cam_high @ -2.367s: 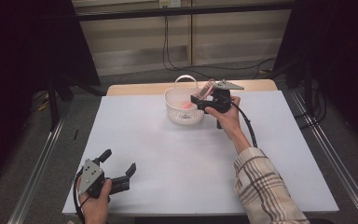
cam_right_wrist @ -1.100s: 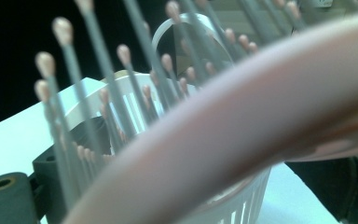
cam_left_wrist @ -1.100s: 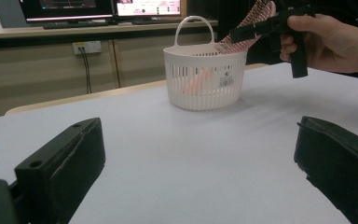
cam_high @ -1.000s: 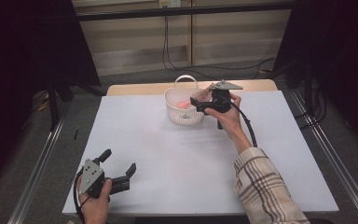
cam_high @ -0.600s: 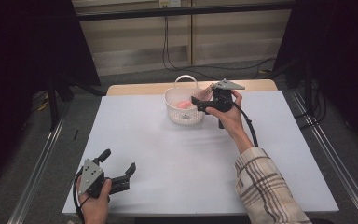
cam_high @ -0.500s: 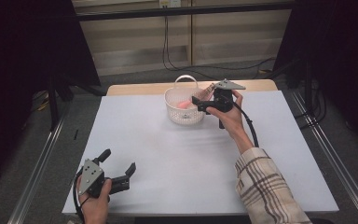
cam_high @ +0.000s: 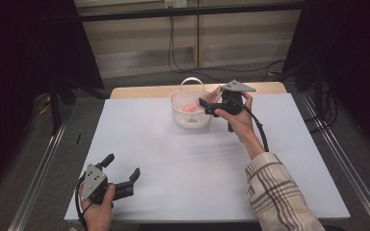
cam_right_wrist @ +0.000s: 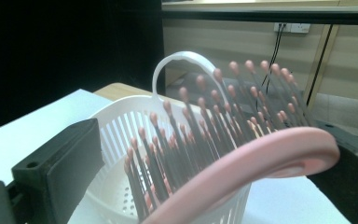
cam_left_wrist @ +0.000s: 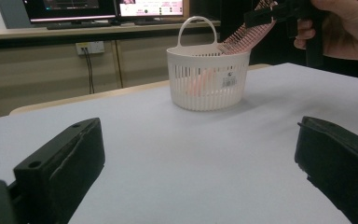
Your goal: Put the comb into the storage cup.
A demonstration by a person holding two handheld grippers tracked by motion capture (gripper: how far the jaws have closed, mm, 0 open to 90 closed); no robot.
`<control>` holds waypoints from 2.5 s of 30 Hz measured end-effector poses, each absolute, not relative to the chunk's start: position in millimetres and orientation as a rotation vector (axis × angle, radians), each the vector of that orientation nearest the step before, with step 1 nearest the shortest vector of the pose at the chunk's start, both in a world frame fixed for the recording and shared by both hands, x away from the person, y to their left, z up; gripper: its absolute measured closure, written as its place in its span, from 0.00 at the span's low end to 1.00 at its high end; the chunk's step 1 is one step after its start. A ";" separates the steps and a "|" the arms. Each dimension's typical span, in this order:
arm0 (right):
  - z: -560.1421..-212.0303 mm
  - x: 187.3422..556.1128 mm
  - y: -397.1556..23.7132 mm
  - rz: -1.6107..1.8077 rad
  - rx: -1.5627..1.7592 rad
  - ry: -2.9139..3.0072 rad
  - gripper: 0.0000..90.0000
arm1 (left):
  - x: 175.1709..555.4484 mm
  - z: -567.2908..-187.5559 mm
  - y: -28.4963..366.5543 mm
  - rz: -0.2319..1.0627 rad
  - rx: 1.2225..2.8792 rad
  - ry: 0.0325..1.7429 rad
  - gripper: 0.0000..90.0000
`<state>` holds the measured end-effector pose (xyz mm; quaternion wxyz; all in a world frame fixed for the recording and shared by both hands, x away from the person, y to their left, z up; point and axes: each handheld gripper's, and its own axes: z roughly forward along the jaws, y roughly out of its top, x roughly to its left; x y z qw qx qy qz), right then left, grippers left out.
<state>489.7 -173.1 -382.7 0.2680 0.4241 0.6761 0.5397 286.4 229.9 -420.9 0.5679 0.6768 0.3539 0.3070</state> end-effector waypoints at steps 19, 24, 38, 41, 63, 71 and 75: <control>-370.0 476.3 -183.9 1.450 1.111 1.784 0.01 | 286.5 -421.0 230.6 0.725 1.587 0.836 0.02; -368.2 470.7 -185.5 1.461 1.102 1.775 0.01 | 286.8 -420.9 230.6 0.729 1.589 0.836 0.02; -365.6 456.4 -195.7 1.427 1.106 1.740 0.00 | 288.2 -421.4 230.6 0.729 1.566 0.864 0.02; -366.0 453.4 -199.0 1.434 1.108 1.732 0.01 | 289.2 -421.6 230.2 0.732 1.570 0.863 0.02; -372.0 432.0 -210.0 1.399 1.114 1.694 0.01 | 284.4 -420.2 232.9 0.739 1.558 0.846 0.02; -372.6 420.3 -215.5 1.402 1.092 1.656 0.01 | 284.1 -420.1 232.5 0.732 1.554 0.846 0.02; -375.6 416.4 -218.6 1.397 1.105 1.652 0.01 | 284.2 -420.2 232.3 0.722 1.541 0.852 0.02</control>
